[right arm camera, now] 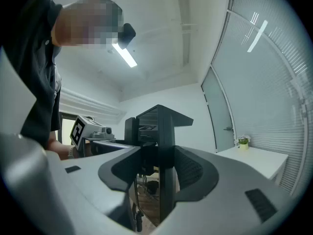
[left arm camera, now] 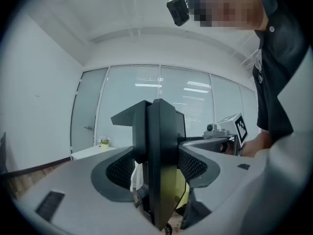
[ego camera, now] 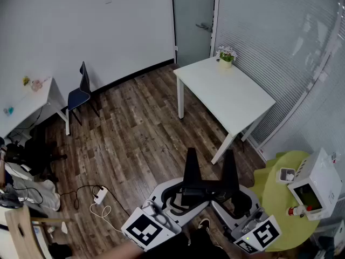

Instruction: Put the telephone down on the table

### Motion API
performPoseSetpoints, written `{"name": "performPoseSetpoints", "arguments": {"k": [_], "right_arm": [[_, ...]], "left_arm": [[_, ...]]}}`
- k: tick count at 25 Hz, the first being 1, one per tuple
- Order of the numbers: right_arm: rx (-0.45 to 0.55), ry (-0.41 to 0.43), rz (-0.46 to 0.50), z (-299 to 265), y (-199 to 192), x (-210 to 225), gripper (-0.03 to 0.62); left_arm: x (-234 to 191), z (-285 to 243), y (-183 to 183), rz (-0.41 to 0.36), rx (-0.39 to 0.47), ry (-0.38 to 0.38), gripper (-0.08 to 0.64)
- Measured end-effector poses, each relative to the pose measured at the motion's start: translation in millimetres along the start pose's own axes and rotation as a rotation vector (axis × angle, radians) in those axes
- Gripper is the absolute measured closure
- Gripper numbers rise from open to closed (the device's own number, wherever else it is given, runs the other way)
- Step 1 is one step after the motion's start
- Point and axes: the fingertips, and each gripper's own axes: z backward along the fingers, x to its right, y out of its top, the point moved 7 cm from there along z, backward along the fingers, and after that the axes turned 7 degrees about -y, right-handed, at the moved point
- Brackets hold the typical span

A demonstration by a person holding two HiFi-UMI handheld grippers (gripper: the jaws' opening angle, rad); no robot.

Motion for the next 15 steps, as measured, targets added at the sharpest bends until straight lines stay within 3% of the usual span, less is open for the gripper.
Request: {"name": "performPoseSetpoints", "arguments": {"k": [15], "right_arm": [[-0.016, 0.082, 0.010, 20, 5, 29, 0.363]], "left_arm": [[23, -26, 0, -0.009, 0.020, 0.073, 0.279]]}}
